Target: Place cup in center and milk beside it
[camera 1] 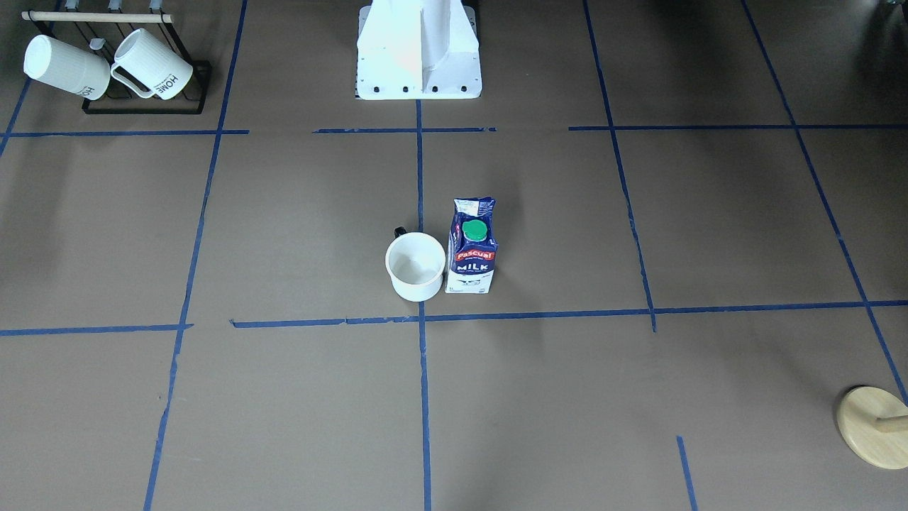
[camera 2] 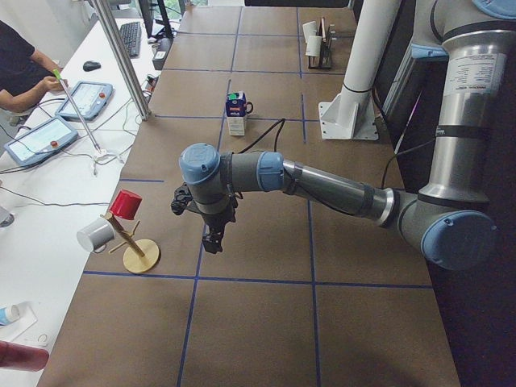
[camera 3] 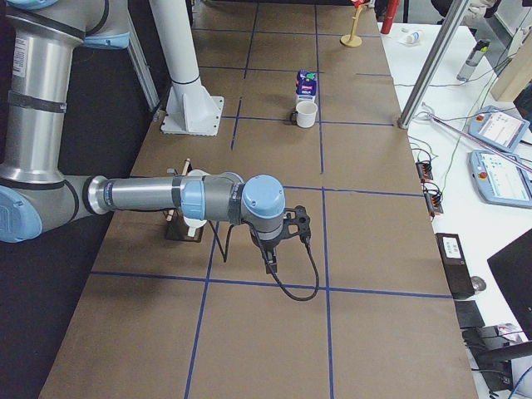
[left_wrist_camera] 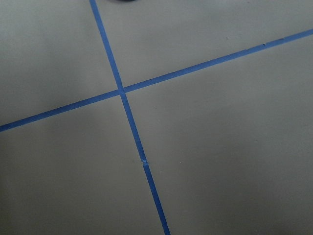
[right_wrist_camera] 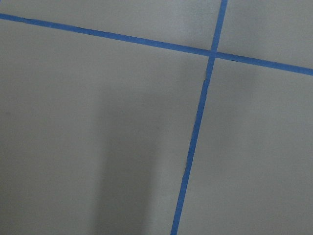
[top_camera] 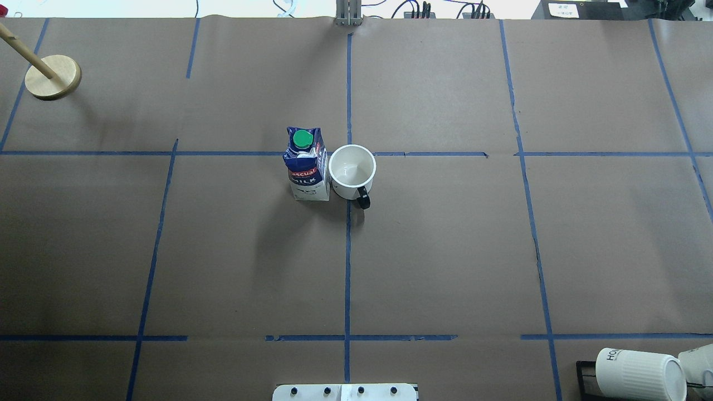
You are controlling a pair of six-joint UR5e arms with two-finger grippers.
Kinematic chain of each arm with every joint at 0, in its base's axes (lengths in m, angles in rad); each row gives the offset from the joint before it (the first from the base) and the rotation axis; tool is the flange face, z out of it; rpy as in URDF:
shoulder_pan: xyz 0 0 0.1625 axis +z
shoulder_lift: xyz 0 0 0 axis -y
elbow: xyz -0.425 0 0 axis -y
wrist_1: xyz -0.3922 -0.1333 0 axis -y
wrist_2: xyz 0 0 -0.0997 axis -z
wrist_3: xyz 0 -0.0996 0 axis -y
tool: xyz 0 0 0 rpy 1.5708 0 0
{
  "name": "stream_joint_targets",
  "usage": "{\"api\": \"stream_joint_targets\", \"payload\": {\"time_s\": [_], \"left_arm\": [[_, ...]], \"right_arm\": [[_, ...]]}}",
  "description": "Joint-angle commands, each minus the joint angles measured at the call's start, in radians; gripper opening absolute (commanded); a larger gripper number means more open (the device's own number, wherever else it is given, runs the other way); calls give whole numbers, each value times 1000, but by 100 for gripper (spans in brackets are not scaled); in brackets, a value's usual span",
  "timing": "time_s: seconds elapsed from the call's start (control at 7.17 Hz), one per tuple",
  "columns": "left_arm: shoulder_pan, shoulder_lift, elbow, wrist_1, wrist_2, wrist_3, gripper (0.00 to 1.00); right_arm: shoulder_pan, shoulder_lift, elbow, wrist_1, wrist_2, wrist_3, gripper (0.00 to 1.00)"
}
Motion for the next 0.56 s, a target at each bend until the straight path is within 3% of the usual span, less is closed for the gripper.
{"api": "stream_joint_targets", "payload": {"time_s": [0.0,0.42], "left_arm": [[-1,1,-5,-1,-3,2,100],[0,33,-39,-2,-4,1,100]], "right_arm": [[-1,-14,5,-1,0,0,100],[-3,-20,0,0,-2,0,100]]}}
